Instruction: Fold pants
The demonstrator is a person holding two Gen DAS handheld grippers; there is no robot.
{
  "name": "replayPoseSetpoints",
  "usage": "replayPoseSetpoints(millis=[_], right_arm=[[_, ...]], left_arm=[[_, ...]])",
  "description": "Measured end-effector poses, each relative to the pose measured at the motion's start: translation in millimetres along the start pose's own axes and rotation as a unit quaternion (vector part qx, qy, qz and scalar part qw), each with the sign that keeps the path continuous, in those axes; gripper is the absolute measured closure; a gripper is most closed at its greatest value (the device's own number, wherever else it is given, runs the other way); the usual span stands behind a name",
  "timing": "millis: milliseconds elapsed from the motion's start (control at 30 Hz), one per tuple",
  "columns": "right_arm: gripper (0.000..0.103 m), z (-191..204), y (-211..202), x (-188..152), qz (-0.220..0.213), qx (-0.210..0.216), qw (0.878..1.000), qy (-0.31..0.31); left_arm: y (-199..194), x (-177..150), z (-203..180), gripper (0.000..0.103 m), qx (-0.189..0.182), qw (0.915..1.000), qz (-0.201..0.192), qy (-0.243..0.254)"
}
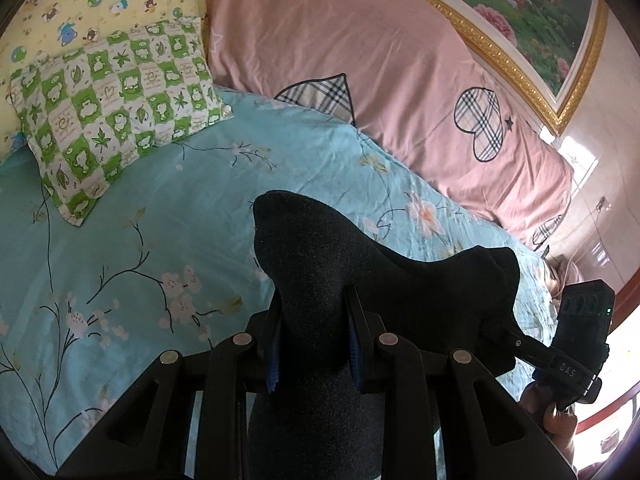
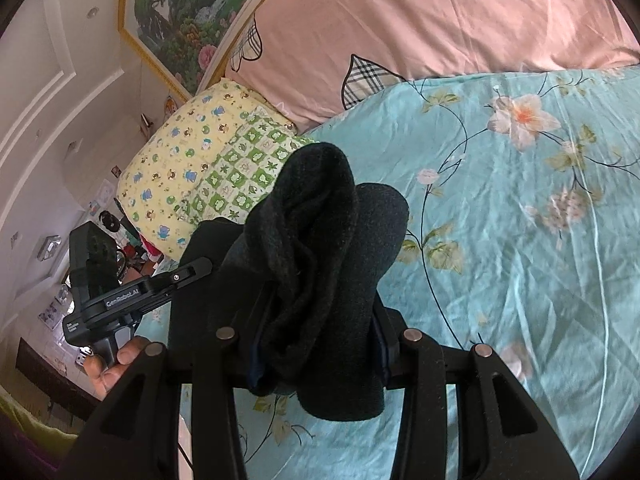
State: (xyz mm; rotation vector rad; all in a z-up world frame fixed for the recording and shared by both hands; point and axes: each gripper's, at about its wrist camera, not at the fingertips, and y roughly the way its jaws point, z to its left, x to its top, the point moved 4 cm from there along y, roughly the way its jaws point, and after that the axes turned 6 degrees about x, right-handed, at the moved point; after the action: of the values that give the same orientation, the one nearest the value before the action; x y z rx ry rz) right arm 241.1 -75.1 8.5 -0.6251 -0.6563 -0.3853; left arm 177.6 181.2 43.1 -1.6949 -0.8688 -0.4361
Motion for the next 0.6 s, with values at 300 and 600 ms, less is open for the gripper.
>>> replayPoseSetpoints(millis=[300, 600], right_arm=[[0.06, -9, 17, 6, 0.011, 0.003, 1.0, 0.003], [0.06, -19, 38, 15, 0.021, 0.001, 1.0, 0.008]], left_arm=[[13, 6, 9, 0.077, 0.006, 0.9999, 0.002, -0.011], [37, 14, 17, 0.077, 0.016, 0.9998, 0.003, -0.012]])
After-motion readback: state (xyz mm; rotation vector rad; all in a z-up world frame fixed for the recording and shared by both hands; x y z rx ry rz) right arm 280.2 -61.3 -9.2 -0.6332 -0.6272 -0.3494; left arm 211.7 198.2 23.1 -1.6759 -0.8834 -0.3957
